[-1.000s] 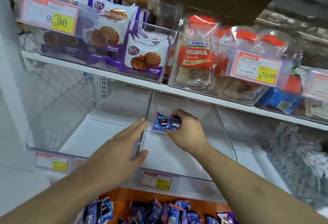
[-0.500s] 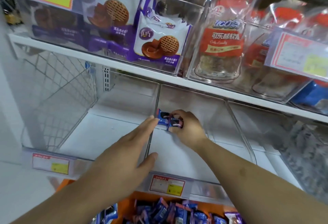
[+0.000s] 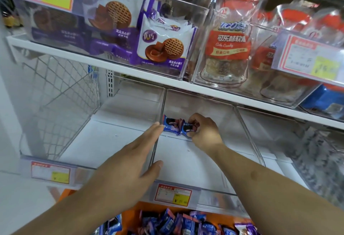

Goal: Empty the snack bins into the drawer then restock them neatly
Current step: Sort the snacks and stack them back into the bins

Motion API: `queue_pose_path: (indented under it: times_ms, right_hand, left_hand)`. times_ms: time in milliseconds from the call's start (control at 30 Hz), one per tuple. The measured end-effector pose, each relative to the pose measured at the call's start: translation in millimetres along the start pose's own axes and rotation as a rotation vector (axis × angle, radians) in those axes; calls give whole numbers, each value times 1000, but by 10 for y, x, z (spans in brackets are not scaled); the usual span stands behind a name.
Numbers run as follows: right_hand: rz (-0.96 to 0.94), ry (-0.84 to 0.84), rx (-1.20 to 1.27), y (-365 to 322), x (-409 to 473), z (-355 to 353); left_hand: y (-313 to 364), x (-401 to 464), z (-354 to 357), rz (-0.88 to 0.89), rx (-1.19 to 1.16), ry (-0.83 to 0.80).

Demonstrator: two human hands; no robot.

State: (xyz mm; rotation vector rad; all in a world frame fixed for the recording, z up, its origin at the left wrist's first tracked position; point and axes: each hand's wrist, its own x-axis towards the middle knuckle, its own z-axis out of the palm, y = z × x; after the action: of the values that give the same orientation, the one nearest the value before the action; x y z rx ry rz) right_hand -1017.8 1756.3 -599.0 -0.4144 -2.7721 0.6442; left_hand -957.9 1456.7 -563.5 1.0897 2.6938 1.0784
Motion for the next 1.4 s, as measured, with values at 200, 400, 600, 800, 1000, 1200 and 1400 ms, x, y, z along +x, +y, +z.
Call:
queue_pose_path:
  times_ms: [200,400,600,800,1000,1200,1400]
  right_hand:
    - [-100,77,-178,116,60,92]
    - [-174,171,-275,183,74,78]
    - [-200,149,-291,175,67,61]
    - [-155,105,-344,175,124,65]
    - [-169,110,-182,134,118,69]
    - [-373,96,-262,-100,143,215]
    - [-356,128,-374,-167,232,323]
  left_hand:
    - [-19,12,16,1,6,3]
    - [-11,-6,27,9,17,17]
    - [20,-10,15,1,17,15]
    - [9,-2,29,9,33,16]
    - [8,1,34,9,35,16]
    - [12,-1,36,6,39,17]
    - [23,-10,41,2,31,35]
